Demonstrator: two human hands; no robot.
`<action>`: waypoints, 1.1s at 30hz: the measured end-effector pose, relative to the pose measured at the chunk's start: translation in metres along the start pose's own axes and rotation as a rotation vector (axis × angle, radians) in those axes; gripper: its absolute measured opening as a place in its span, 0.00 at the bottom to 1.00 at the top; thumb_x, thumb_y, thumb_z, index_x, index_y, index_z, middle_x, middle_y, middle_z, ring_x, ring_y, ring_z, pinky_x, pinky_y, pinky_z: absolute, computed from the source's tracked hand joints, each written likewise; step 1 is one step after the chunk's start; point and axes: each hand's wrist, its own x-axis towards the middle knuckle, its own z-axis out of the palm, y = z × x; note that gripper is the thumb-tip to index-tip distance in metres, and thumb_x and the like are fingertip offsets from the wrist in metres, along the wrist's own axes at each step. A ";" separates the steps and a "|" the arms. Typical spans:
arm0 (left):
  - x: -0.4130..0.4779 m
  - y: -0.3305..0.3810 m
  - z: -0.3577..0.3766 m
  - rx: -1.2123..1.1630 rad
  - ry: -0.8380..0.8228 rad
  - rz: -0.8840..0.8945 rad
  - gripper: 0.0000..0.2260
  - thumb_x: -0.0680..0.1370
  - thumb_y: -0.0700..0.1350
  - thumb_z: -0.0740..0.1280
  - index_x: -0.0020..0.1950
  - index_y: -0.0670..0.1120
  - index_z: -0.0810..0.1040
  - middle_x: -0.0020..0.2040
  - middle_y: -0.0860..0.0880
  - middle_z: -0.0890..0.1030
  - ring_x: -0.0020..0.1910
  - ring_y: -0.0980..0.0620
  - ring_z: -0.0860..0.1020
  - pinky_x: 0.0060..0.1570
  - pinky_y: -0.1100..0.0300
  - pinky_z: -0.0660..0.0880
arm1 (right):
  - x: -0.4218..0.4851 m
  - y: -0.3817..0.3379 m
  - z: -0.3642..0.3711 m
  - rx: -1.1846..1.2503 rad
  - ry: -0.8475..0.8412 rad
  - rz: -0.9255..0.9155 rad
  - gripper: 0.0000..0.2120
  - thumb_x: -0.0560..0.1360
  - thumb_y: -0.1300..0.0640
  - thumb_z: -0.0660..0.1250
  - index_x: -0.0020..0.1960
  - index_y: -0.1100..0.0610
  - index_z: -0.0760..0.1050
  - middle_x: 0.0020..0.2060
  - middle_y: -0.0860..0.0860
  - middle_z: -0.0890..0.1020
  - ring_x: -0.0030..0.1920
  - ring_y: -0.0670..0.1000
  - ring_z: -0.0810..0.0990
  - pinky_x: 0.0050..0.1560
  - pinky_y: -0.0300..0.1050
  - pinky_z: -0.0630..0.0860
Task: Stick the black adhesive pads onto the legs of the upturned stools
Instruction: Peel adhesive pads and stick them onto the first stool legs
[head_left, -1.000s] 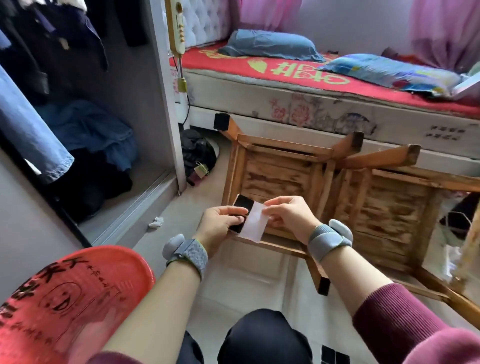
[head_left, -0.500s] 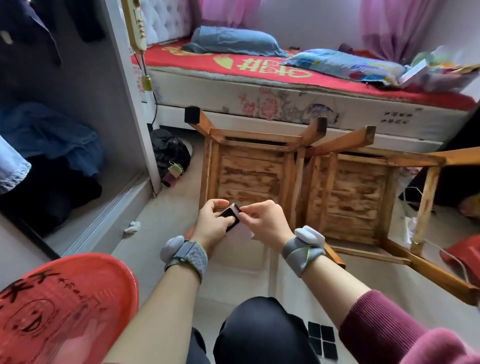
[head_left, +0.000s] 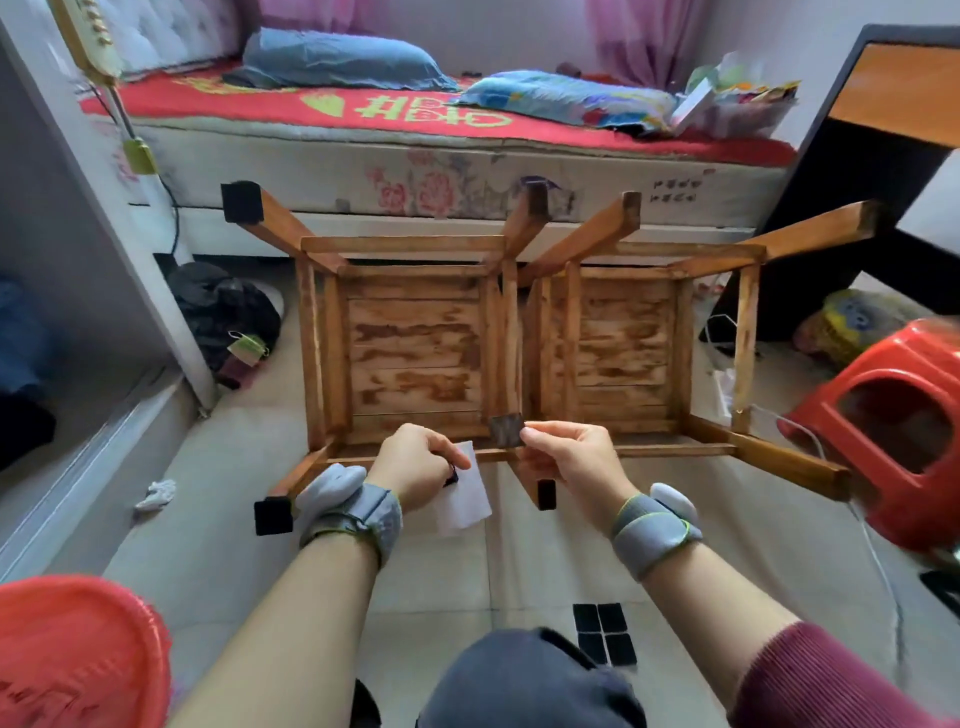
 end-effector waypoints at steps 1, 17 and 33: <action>0.001 0.005 0.008 0.061 -0.018 0.002 0.16 0.73 0.34 0.61 0.42 0.49 0.86 0.46 0.47 0.84 0.42 0.50 0.79 0.41 0.65 0.74 | -0.003 0.006 -0.009 0.029 -0.007 0.020 0.04 0.73 0.66 0.68 0.47 0.63 0.80 0.29 0.54 0.83 0.28 0.49 0.81 0.34 0.38 0.78; 0.013 0.018 0.090 0.388 -0.117 0.038 0.12 0.75 0.47 0.64 0.45 0.42 0.84 0.37 0.45 0.78 0.38 0.45 0.74 0.38 0.58 0.69 | 0.010 0.067 -0.057 -0.369 0.027 -0.068 0.06 0.67 0.63 0.74 0.44 0.61 0.81 0.37 0.54 0.85 0.37 0.48 0.82 0.41 0.40 0.77; 0.030 0.012 0.105 0.426 0.021 0.054 0.10 0.75 0.48 0.65 0.44 0.45 0.85 0.42 0.45 0.84 0.41 0.44 0.78 0.39 0.58 0.70 | 0.021 0.077 -0.052 -0.519 0.183 -0.219 0.06 0.68 0.59 0.74 0.44 0.57 0.85 0.39 0.52 0.87 0.42 0.48 0.85 0.50 0.46 0.81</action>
